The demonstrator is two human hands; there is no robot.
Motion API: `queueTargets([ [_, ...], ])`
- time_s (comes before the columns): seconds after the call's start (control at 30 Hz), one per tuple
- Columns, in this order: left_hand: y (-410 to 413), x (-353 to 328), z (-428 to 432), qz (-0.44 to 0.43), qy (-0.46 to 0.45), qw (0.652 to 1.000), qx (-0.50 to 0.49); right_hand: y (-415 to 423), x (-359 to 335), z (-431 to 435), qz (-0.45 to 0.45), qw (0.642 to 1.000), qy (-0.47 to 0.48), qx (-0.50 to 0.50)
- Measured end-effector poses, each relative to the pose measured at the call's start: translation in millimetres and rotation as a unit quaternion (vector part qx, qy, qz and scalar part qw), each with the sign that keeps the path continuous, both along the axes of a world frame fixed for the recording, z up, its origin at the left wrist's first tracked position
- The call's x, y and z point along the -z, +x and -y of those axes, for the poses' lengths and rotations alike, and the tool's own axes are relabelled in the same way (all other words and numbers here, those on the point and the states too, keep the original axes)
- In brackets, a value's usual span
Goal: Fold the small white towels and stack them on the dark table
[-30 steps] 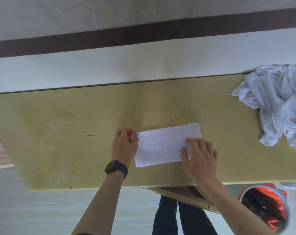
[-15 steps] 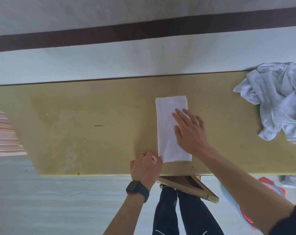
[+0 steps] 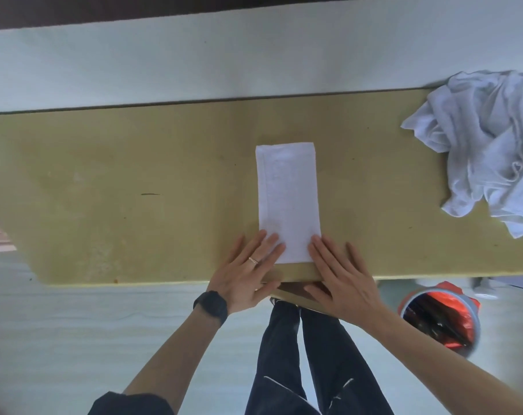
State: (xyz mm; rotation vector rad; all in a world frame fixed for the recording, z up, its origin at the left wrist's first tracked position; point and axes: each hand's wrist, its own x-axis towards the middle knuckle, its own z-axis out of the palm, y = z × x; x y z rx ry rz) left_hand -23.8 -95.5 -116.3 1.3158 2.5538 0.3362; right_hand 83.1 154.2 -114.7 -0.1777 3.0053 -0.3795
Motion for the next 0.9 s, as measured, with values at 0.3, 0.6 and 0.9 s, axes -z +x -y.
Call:
queueTargets([
  [0.3, 38, -3, -2, -0.074, 0.094, 0.993, -0.006, 32, 7, 4, -0.136, 0.989, -0.047, 0.014],
  [0.6, 17, -25, -6, 0.054, 0.102, 0.991, -0.061, 22, -9, -5, -0.071, 0.983, -0.165, 0.046],
  [0.9, -65, -67, -56, 0.429, 0.166, 0.786, -0.413, -73, -56, -7, 0.107, 0.842, -0.38, 0.369],
])
